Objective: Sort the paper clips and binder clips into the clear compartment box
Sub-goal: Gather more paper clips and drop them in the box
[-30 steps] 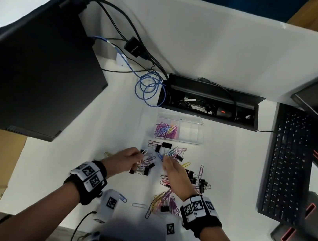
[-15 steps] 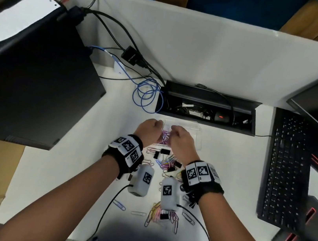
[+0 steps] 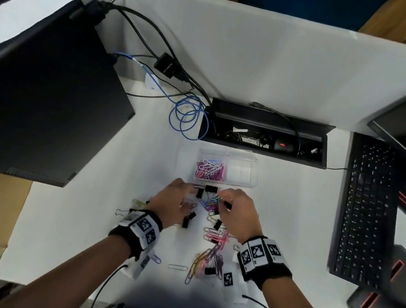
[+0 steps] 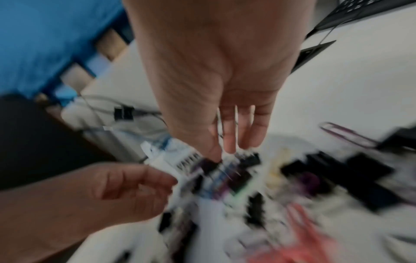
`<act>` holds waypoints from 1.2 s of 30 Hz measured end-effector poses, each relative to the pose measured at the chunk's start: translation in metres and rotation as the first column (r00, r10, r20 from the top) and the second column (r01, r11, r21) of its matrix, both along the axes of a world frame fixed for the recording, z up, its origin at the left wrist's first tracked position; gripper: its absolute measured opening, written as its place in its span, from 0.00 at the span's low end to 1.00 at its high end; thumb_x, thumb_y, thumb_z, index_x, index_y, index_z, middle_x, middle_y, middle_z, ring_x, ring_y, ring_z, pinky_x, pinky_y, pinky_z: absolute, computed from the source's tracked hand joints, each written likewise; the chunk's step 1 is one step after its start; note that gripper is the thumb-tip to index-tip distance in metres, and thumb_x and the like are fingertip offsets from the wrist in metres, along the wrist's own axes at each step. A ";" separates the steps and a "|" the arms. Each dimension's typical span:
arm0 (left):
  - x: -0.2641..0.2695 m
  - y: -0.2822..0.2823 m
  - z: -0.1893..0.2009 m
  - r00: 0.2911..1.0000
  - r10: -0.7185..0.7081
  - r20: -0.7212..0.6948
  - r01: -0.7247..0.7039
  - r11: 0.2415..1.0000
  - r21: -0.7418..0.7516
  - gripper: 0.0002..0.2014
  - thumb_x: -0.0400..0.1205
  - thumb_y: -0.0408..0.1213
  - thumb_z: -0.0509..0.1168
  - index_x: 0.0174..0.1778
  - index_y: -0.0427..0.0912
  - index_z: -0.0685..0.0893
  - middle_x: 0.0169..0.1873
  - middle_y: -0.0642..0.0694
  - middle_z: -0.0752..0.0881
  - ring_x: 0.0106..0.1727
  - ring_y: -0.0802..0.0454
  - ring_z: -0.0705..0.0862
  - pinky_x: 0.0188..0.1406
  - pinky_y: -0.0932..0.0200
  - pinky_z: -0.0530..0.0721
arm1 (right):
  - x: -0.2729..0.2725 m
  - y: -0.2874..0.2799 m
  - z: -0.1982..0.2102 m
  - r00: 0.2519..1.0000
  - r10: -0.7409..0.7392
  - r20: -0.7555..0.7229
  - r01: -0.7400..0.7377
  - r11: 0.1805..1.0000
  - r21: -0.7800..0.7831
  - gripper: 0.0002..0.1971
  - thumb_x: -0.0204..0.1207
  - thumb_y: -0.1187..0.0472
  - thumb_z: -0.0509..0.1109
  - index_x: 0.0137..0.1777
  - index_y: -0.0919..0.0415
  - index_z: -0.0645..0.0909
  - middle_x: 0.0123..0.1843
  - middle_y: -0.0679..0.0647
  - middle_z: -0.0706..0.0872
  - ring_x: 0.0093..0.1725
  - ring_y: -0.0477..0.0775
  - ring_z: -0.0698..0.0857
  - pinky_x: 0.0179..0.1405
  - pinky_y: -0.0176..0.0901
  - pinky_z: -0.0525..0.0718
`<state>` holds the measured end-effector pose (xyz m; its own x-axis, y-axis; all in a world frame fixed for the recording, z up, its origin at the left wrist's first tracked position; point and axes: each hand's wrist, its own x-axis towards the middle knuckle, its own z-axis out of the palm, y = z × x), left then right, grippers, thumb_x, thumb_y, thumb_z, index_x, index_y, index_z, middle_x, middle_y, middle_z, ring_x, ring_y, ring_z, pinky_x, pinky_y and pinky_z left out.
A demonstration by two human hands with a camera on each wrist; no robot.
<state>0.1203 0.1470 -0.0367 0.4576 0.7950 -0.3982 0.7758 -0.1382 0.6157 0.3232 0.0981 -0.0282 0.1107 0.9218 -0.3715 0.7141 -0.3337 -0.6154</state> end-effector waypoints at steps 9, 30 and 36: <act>-0.026 -0.035 -0.024 0.961 -0.177 -0.211 0.225 0.946 0.235 0.15 0.71 0.31 0.72 0.53 0.43 0.82 0.54 0.46 0.79 0.51 0.46 0.82 0.45 0.50 0.86 | -0.004 -0.038 -0.020 0.953 0.288 0.096 -0.288 0.958 -0.006 0.15 0.70 0.64 0.72 0.56 0.50 0.83 0.56 0.47 0.78 0.59 0.51 0.72 0.62 0.42 0.77; 0.008 -0.006 -0.042 0.909 -0.280 -0.309 0.358 0.904 0.232 0.14 0.76 0.27 0.66 0.57 0.42 0.81 0.53 0.43 0.79 0.56 0.44 0.77 0.52 0.51 0.83 | -0.004 -0.015 -0.026 0.947 0.228 0.225 -0.231 0.973 -0.012 0.06 0.77 0.63 0.72 0.53 0.59 0.84 0.52 0.55 0.80 0.54 0.57 0.81 0.44 0.50 0.85; 0.003 0.001 -0.032 0.961 -0.194 -0.196 0.221 0.967 0.125 0.12 0.78 0.26 0.65 0.56 0.40 0.78 0.51 0.42 0.81 0.53 0.45 0.80 0.53 0.57 0.79 | 0.004 -0.009 -0.028 0.898 0.320 0.302 -0.296 0.947 -0.125 0.13 0.81 0.48 0.66 0.51 0.59 0.81 0.55 0.54 0.77 0.58 0.57 0.74 0.49 0.52 0.81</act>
